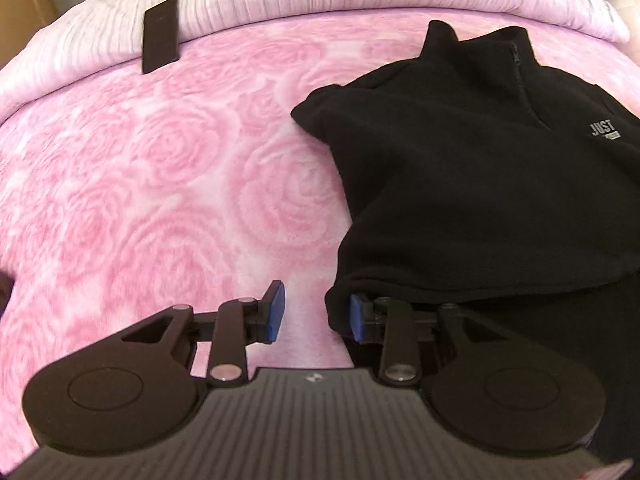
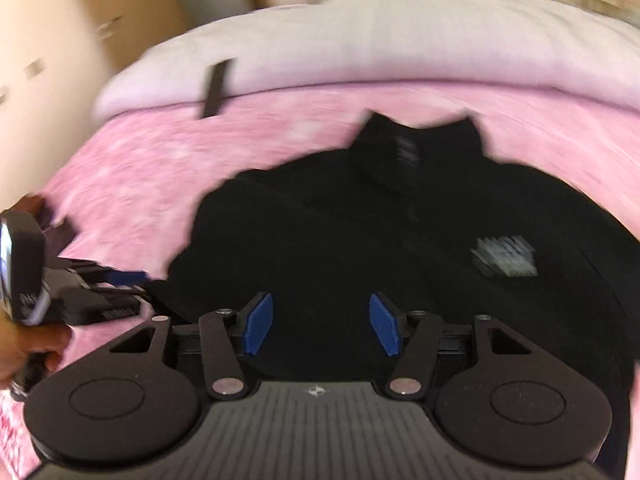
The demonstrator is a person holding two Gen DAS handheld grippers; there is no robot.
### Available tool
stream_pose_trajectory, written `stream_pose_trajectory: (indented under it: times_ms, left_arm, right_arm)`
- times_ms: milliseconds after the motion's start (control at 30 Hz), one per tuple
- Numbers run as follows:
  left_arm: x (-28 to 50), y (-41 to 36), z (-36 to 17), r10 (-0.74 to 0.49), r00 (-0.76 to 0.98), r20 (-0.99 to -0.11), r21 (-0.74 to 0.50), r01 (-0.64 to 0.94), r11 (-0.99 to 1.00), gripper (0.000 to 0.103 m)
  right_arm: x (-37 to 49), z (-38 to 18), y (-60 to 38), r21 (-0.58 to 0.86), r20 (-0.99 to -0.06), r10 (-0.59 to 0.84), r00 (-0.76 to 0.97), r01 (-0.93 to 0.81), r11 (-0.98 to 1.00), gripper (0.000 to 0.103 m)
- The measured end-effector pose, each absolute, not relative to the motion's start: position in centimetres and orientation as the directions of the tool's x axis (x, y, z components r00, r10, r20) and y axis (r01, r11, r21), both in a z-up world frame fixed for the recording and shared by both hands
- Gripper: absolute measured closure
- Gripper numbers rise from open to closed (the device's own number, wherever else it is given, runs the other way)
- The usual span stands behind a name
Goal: Fold clothes
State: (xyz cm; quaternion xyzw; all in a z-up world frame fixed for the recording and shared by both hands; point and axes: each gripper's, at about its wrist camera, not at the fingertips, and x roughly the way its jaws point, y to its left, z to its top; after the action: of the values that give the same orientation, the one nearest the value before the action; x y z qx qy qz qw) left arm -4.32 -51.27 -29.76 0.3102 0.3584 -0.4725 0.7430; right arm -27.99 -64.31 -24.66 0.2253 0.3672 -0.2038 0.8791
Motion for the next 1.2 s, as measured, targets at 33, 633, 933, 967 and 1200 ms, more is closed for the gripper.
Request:
stream_pose_trajectory:
  times_ms: [33, 633, 933, 967, 1200]
  left_arm:
    - [-4.6, -51.1, -29.8, -0.48, 0.306, -0.823, 0.132, 0.923, 0.361, 0.073]
    - [-7.6, -49.7, -30.9, -0.562, 0.366, -0.741, 0.18, 0.916, 0.359, 0.096]
    - [-7.5, -48.2, -30.5, -0.582, 0.383, -0.717, 0.113, 0.888, 0.446, 0.096]
    - [-7.3, -48.1, -30.7, -0.575, 0.377, -0.726, 0.089, 0.881, 0.465, 0.096]
    - [-6.3, -48.6, -30.9, -0.565, 0.332, -0.755, 0.038, 0.883, 0.468, 0.096]
  right_arm:
    - [-26.4, -24.7, -64.8, 0.247, -0.735, -0.165, 0.657, 0.487, 0.838, 0.045]
    - [1.6, -29.4, -71.0, 0.224, -0.872, 0.183, 0.454, 0.038, 0.974, 0.055]
    - [2.4, -29.3, -70.7, 0.173, -0.882, 0.125, 0.454, 0.064, 0.983, 0.103]
    - [2.3, -29.5, -70.8, 0.16, -0.883, 0.111, 0.457, 0.07, 0.985, 0.103]
    - [0.8, -29.3, -71.0, 0.139, -0.852, 0.04, 0.522, 0.152, 0.979, 0.079]
